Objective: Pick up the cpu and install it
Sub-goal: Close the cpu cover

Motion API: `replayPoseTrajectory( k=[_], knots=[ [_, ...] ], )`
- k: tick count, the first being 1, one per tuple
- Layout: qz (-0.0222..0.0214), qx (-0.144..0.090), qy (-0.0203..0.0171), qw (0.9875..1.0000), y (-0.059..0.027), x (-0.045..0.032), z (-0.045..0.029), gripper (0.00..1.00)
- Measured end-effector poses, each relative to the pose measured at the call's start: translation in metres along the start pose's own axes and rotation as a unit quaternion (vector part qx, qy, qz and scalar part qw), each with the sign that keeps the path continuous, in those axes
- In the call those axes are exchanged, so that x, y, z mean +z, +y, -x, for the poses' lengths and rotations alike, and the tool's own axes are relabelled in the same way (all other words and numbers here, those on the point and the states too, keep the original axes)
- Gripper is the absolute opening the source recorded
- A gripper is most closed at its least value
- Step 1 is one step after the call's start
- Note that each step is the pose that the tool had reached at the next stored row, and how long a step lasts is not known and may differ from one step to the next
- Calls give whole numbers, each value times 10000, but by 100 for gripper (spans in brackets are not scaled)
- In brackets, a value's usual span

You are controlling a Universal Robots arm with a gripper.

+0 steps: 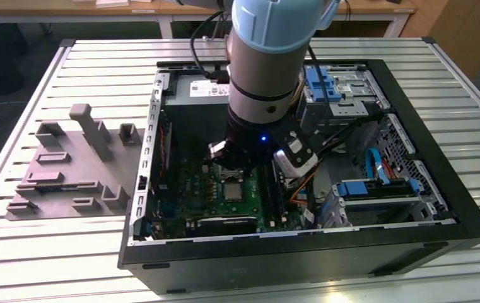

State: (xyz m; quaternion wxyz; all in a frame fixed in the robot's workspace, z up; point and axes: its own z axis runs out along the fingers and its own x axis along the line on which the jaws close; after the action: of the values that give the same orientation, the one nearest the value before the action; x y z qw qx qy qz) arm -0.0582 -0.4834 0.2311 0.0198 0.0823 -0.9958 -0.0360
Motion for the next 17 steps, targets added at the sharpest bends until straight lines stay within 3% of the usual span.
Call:
replayPoseTrajectory(
  k=[2, 6, 7, 9, 11, 12, 14, 17],
  knots=[
    [5, -13, 0, 10000, 0, 8, 21, 11],
    [-6, -345, 23, 9994, -1, 22, 23, 11],
    [-11, -417, 14, 9991, -2, 26, 24, 11],
    [-32, -510, -59, 9987, -2, 31, 24, 11],
    [-60, -559, -183, 9982, -2, 34, 24, 11],
    [-61, -575, -208, 9981, -2, 35, 24, 11],
    [-47, -632, -205, 9978, -1, 36, 31, 11],
    [-7, -714, -156, 9973, 3, 33, 43, 11]
  ],
)
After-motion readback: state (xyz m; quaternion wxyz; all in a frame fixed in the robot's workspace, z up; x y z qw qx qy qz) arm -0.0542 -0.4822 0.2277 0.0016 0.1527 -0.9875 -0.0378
